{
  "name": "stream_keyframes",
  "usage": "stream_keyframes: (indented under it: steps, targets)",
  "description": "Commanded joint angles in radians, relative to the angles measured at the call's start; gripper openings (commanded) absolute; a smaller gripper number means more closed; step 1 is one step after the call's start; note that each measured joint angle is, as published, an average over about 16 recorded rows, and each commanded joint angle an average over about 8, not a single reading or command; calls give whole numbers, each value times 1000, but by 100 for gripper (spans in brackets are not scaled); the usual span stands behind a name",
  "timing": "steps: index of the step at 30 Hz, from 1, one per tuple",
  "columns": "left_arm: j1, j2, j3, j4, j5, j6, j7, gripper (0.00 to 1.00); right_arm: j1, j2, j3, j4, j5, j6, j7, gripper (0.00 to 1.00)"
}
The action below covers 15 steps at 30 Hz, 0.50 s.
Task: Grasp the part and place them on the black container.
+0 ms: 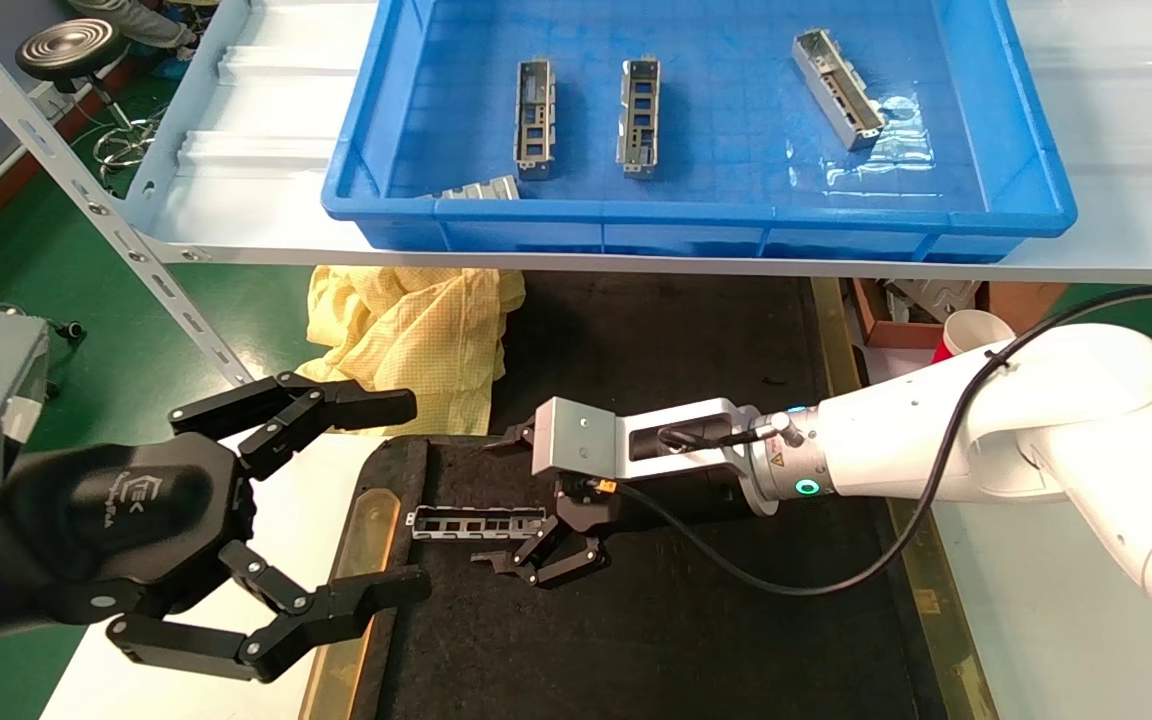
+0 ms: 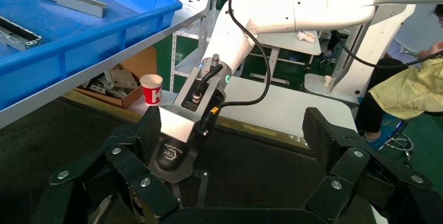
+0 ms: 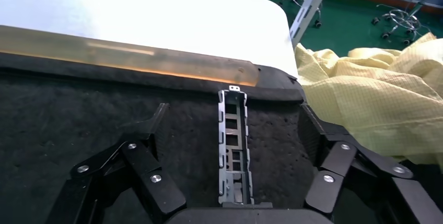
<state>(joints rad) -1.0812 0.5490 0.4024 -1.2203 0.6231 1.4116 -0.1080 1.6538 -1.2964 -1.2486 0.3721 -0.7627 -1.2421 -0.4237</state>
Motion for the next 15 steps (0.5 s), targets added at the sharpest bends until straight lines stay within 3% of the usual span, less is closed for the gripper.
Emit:
stream_keyframes:
  steps: [1, 15]
  targets:
    - [0, 0, 0, 0, 0, 0, 0, 100, 0, -5, -5, 0, -5, 9, -2, 100]
    - [0, 0, 0, 0, 0, 0, 0, 100, -121, 140, 199, 191, 3, -46, 127, 100]
